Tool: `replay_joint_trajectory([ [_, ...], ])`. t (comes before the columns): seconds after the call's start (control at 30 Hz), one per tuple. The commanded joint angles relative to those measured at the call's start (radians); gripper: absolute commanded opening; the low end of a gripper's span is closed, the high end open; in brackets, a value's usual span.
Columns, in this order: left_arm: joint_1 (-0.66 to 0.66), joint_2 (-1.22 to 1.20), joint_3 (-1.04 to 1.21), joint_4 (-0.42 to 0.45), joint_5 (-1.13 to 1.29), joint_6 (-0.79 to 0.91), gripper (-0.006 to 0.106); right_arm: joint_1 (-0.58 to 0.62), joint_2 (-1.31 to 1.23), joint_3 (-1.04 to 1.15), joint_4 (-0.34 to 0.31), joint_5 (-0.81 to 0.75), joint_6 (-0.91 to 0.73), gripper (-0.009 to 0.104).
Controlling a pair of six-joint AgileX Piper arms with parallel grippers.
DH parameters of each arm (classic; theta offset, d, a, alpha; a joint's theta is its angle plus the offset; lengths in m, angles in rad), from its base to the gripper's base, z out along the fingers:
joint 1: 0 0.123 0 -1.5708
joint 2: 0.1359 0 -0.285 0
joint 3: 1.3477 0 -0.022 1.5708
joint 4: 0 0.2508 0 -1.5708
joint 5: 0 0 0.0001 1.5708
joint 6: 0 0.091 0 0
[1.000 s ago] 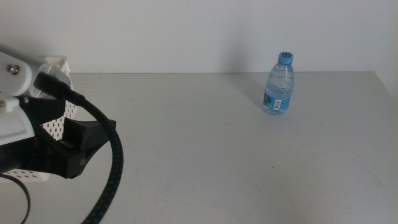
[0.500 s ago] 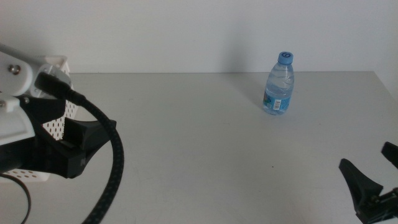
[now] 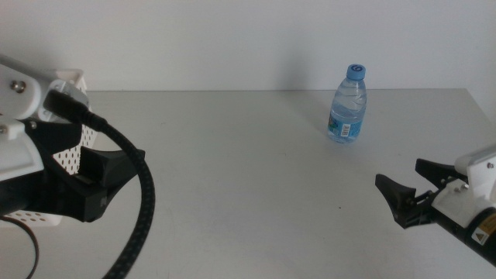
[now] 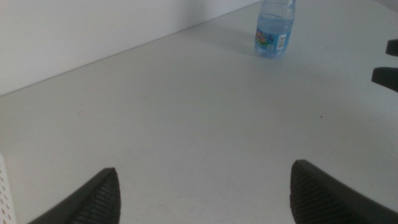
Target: Use arms to grab the bottles and put them into the dustbin to the left of the table.
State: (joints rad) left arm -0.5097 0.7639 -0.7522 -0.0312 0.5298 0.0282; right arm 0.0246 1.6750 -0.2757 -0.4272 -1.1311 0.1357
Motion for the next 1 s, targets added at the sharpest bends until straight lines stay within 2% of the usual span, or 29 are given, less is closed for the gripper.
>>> replay_joint_trajectory([
  [0.0, -0.008, 0.000, -0.028, -0.004, -0.071, -0.004, 0.094, -0.002, 0.001, -0.078, -0.005, -0.203, -0.002, 0.094],
  [0.13, -0.008, 0.000, -0.028, -0.004, -0.071, -0.004, 0.094, -0.001, 0.064, -0.212, -0.038, -0.198, 0.006, 0.094],
  [0.37, -0.008, 0.000, -0.028, -0.004, -0.071, -0.004, 0.094, -0.001, 0.183, -0.432, -0.040, -0.187, 0.009, 0.094],
  [0.6, -0.008, 0.000, -0.028, -0.004, -0.071, -0.004, 0.094, 0.015, 0.269, -0.632, -0.045, -0.083, 0.110, 0.094],
  [0.77, -0.008, 0.000, -0.028, -0.004, -0.071, -0.004, 0.094, 0.044, 0.327, -0.740, -0.048, 0.002, 0.111, 0.094],
  [0.97, -0.008, 0.000, -0.028, -0.004, -0.071, -0.004, 0.094, 0.057, 0.406, -0.842, -0.015, 0.075, 0.111, 0.094],
])
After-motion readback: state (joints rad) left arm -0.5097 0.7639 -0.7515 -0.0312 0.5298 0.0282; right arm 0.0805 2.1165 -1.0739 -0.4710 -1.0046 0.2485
